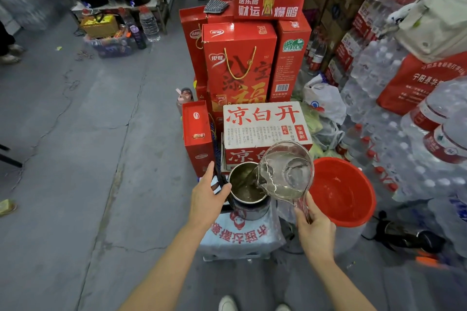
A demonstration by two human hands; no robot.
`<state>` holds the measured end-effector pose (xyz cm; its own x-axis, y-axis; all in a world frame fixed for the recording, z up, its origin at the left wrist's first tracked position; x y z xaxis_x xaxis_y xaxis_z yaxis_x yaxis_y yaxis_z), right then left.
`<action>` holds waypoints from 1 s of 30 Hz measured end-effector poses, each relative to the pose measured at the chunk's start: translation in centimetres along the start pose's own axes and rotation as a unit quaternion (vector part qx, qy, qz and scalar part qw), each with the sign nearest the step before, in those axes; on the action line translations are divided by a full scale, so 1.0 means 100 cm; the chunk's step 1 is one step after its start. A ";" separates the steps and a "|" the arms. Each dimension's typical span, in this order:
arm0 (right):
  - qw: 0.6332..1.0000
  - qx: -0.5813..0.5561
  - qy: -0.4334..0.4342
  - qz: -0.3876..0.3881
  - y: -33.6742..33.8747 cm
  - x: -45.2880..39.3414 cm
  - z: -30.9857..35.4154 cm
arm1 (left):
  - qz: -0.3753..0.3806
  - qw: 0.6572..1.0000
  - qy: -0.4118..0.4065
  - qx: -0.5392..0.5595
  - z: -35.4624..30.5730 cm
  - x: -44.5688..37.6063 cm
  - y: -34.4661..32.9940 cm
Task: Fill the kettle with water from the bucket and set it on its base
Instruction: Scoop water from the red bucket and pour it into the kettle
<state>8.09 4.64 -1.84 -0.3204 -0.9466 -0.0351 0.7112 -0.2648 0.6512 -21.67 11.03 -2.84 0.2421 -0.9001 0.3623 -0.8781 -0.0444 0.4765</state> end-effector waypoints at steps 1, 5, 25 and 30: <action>1.000 0.017 0.005 -0.003 0.001 0.000 0.004 | 0.003 1.000 0.001 0.001 0.001 -0.001 0.001; 0.995 0.094 0.019 0.009 -0.002 -0.003 0.011 | -0.004 1.000 -0.002 0.000 0.002 -0.002 0.002; 0.887 0.335 0.316 0.025 -0.024 -0.005 0.064 | -0.024 1.000 0.007 0.017 0.001 0.002 -0.002; 0.852 0.353 0.382 0.065 -0.041 -0.007 0.073 | -0.042 0.999 0.011 0.031 -0.002 0.007 -0.003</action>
<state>0.78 7.73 1.07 0.4248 -0.8742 -0.2350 0.0703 -0.2270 0.9714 -21.16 10.47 -2.51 0.3249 -0.8820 0.3412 -0.8776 -0.1468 0.4563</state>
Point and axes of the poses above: each hand's wrist, its own x-axis away from the middle knuckle, its own y-axis out of the back of the hand, z = x × y, the point moved 10 cm from there along -x, towards the middle knuckle, and after that the axes turned 9 degrees about y, right-handed, at the moved point
